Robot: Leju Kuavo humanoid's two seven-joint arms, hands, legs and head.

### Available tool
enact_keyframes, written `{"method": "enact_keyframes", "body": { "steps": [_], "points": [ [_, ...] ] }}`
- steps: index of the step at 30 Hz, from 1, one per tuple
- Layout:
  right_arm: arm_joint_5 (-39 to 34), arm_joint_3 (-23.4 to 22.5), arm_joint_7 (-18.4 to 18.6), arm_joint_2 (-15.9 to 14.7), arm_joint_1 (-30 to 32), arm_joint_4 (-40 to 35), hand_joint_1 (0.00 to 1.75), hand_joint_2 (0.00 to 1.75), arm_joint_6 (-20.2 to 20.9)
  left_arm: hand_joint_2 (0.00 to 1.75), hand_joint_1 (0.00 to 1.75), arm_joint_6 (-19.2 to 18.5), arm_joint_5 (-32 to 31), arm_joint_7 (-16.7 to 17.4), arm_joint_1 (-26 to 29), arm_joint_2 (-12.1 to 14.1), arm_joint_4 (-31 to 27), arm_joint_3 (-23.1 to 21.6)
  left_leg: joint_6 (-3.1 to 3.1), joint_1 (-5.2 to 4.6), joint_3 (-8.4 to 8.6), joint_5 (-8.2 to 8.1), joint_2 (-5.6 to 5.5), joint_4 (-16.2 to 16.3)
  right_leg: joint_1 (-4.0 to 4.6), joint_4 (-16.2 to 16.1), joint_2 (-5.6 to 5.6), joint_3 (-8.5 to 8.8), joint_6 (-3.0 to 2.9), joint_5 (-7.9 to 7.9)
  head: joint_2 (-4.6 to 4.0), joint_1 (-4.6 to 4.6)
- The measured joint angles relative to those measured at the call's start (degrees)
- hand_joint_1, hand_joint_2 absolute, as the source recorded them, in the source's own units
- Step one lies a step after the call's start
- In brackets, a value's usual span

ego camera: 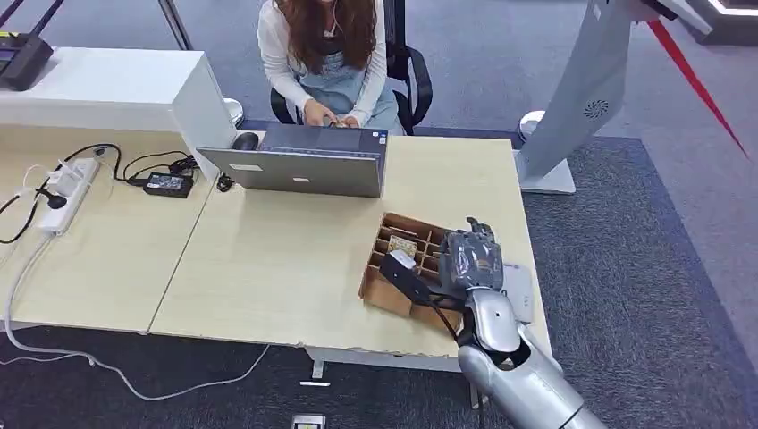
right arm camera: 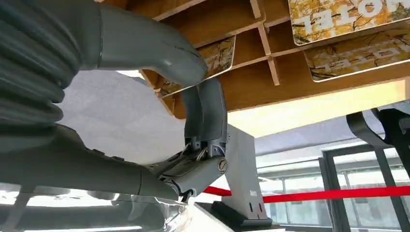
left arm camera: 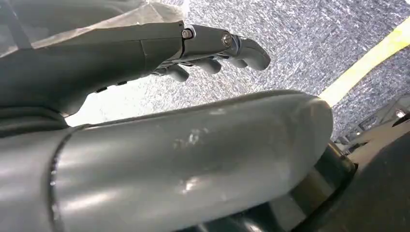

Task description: Pass the card to the sensor for recognition and then transmit it.

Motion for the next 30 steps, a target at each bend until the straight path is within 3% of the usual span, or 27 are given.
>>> {"method": "enact_keyframes", "body": {
  "steps": [6, 12, 30],
  "points": [
    [0.00, 0.00, 0.00, 0.00, 0.00, -0.02, 1.26, 1.75, 0.00, 0.00, 0.00, 0.00, -0.07, 0.00, 0.00, 0.00, 0.00, 0.00, 0.00, 0.00, 0.00, 0.00, 0.00, 0.00, 0.00, 0.00, 0.00, 0.00, 0.00, 0.00, 0.00, 0.00],
    [-0.04, 0.00, 0.00, 0.00, 0.00, -0.02, 1.08, 1.75, 0.00, 0.00, 0.00, 0.00, -0.09, 0.00, 0.00, 0.00, 0.00, 0.00, 0.00, 0.00, 0.00, 0.00, 0.00, 0.00, 0.00, 0.00, 0.00, 0.00, 0.00, 0.00, 0.00, 0.00],
    [-0.26, -0.02, 0.00, 0.24, -0.21, 0.33, 1.20, 1.75, 0.00, 0.00, 0.00, 0.00, -0.09, 0.00, 0.00, 0.00, 0.00, 0.02, 0.00, 0.00, 0.00, 0.00, 0.00, 0.00, 0.00, 0.00, 0.00, 0.00, 0.00, 0.00, 0.00, 0.00]
  ]
}}
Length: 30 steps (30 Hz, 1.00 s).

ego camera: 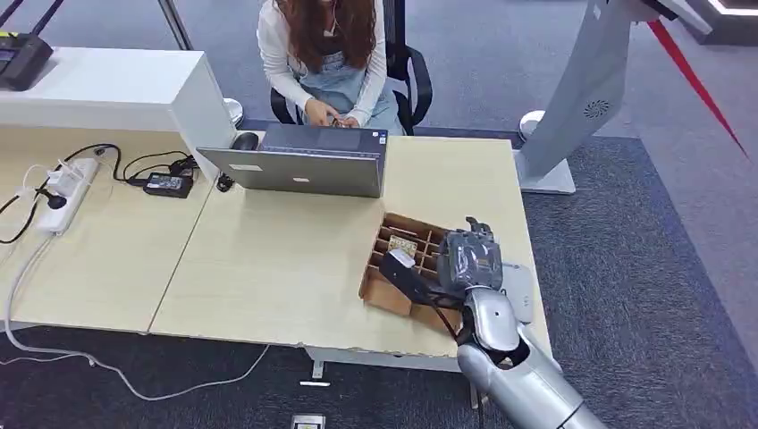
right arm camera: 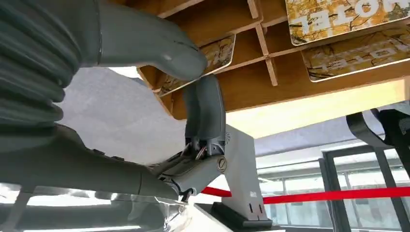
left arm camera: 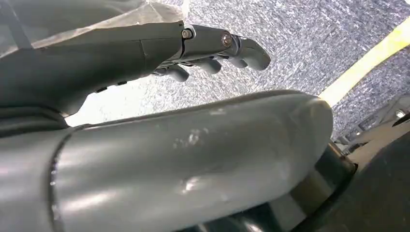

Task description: Pass the card to the sensor for recognition and then transmit it.

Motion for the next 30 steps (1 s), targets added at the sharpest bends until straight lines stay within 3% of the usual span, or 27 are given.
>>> {"method": "enact_keyframes", "body": {
  "steps": [15, 19, 22, 23, 25, 30],
  "points": [
    [0.00, 0.02, 0.00, 0.02, 0.00, 0.00, 1.15, 1.75, 0.00, 0.00, 0.00, 0.00, 0.00, 0.00, 0.00, 0.00, 0.00, 0.00, 0.00, 0.00, 0.01, 0.00, 0.00, 0.00, 0.00, 0.00, 0.00, 0.00, 0.00, 0.00, 0.00, 0.00],
    [0.00, 0.02, 0.00, 0.02, 0.00, 0.00, 0.82, 1.75, 0.00, 0.00, 0.00, 0.00, 0.00, 0.00, 0.00, 0.00, 0.00, 0.00, 0.00, 0.00, 0.00, 0.00, 0.00, 0.00, 0.00, 0.00, 0.00, 0.00, 0.00, 0.00, 0.00, 0.00],
    [0.00, 0.02, 0.00, 0.02, 0.00, 0.00, 0.45, 1.75, 0.00, 0.00, 0.00, 0.00, 0.00, 0.00, 0.00, 0.00, 0.00, 0.00, 0.00, 0.00, 0.00, 0.00, 0.00, 0.00, 0.00, 0.00, 0.00, 0.00, 0.00, 0.00, 0.00, 0.00],
    [0.00, 0.02, 0.00, 0.02, 0.00, 0.00, 0.23, 1.75, 0.00, 0.00, 0.00, 0.00, 0.00, 0.00, 0.00, 0.00, 0.00, 0.00, 0.00, 0.00, 0.00, 0.00, 0.00, 0.00, 0.00, 0.00, 0.00, 0.00, 0.00, 0.00, 0.00, 0.00],
    [0.00, 0.02, 0.00, 0.02, 0.00, 0.00, 0.16, 1.75, 0.00, 0.00, 0.00, 0.00, 0.00, 0.00, 0.00, 0.00, 0.00, 0.00, 0.00, 0.00, 0.00, 0.00, 0.00, 0.00, 0.00, 0.00, 0.00, 0.00, 0.00, 0.00, 0.00, 0.00],
    [0.00, 0.02, 0.00, 0.02, 0.00, 0.00, 0.21, 1.75, 0.00, 0.00, 0.00, 0.00, 0.00, 0.00, 0.00, 0.00, 0.00, 0.00, 0.00, 0.00, 0.00, 0.00, 0.00, 0.00, 0.00, 0.00, 0.00, 0.00, 0.00, 0.00, 0.00, 0.00]
  ]
}}
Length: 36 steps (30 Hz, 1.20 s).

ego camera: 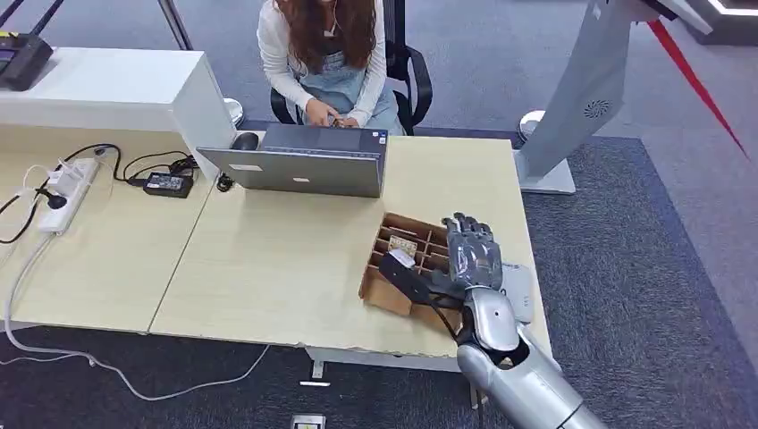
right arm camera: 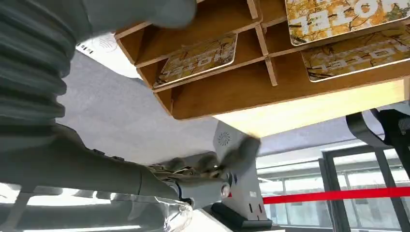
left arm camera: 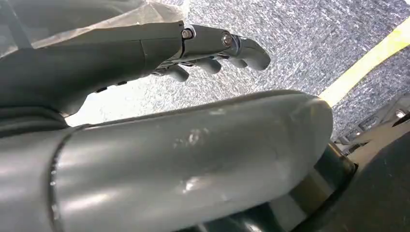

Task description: Pass the card to the sensor for recognition and then transmit it.

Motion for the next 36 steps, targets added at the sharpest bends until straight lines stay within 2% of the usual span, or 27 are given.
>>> {"method": "enact_keyframes", "body": {
  "steps": [15, 17, 18, 20, 24, 36],
  "points": [
    [0.00, 0.00, 0.00, 0.02, 0.00, 0.00, 0.40, 1.75, 0.00, 0.00, 0.00, 0.00, 0.00, 0.00, 0.00, 0.00, 0.00, 0.00, 0.00, 0.00, 0.00, 0.00, 0.00, 0.00, 0.00, 0.00, 0.00, 0.00, 0.00, 0.00, 0.00, 0.00],
    [0.00, 0.00, 0.00, 0.02, 0.00, 0.00, 0.54, 1.75, 0.00, 0.00, 0.00, 0.00, 0.00, 0.00, 0.00, 0.00, 0.00, 0.00, 0.00, 0.00, 0.00, 0.00, 0.00, 0.00, 0.00, 0.00, 0.00, 0.00, 0.00, 0.00, 0.00, 0.00],
    [0.00, 0.00, 0.00, 0.02, 0.00, 0.00, 0.54, 1.75, 0.00, 0.00, 0.00, 0.00, 0.00, 0.00, 0.00, 0.00, 0.00, 0.00, 0.00, 0.00, 0.00, 0.00, 0.00, 0.00, 0.00, 0.00, 0.00, 0.00, 0.00, 0.00, 0.00, 0.00],
    [0.00, 0.00, 0.00, 0.02, 0.00, 0.00, 0.77, 1.75, 0.00, 0.00, 0.00, 0.00, -0.02, 0.00, 0.00, 0.00, 0.00, 0.00, 0.00, 0.00, 0.00, 0.00, 0.00, 0.00, 0.00, 0.00, 0.00, 0.00, 0.00, 0.00, 0.00, 0.00],
    [0.00, 0.00, 0.00, 0.02, -0.01, 0.00, 0.91, 1.75, 0.04, 0.00, 0.00, 0.00, -0.07, 0.00, 0.00, 0.00, 0.00, 0.00, 0.00, 0.00, 0.00, 0.00, 0.00, 0.00, 0.00, 0.00, 0.00, 0.00, 0.00, 0.00, 0.00, 0.00],
    [-0.13, 0.00, 0.00, 0.26, -0.10, 0.22, 0.96, 1.75, 0.48, 0.00, 0.00, 0.00, -0.04, -0.02, 0.00, 0.00, 0.00, 0.00, 0.00, 0.00, 0.00, 0.00, 0.00, 0.00, 0.00, 0.00, 0.00, 0.00, 0.00, 0.00, 0.00, 0.00]
  ]
}}
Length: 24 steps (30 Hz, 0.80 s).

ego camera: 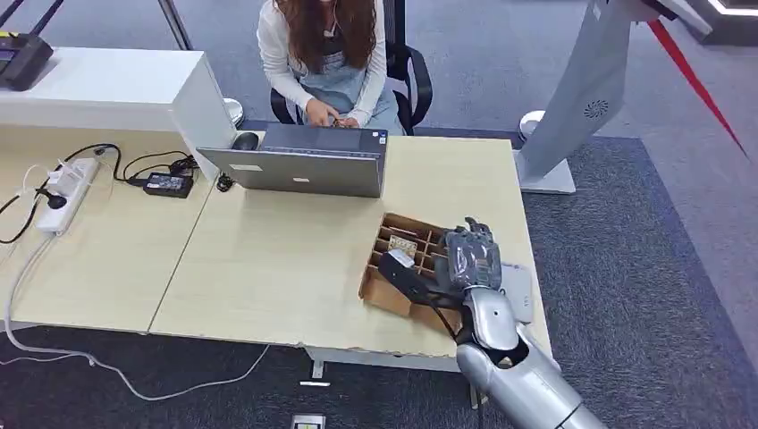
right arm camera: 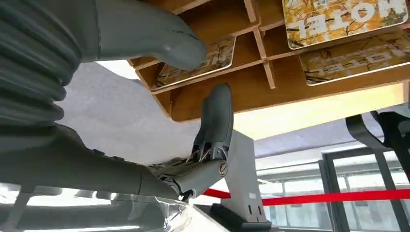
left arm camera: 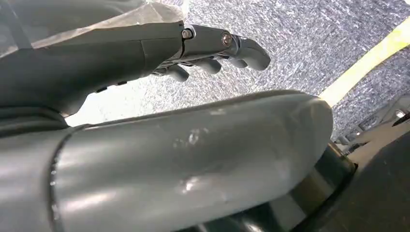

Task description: Pass the card to the sensor for recognition and then transmit it.

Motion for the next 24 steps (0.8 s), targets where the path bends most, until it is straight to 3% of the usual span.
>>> {"method": "enact_keyframes", "body": {
  "steps": [24],
  "points": [
    [-0.42, 0.02, -0.09, 0.74, -0.20, 1.46, 1.03, 1.75, 0.07, 0.00, 0.00, 0.00, 0.07, -0.07, 0.00, 0.00, 0.00, 0.00, 0.00, 0.00, 0.00, 0.00, 0.00, 0.00, 0.00, 0.00, 0.00, 0.00, 0.00, 0.00, 0.00, 0.00]
  ]
}}
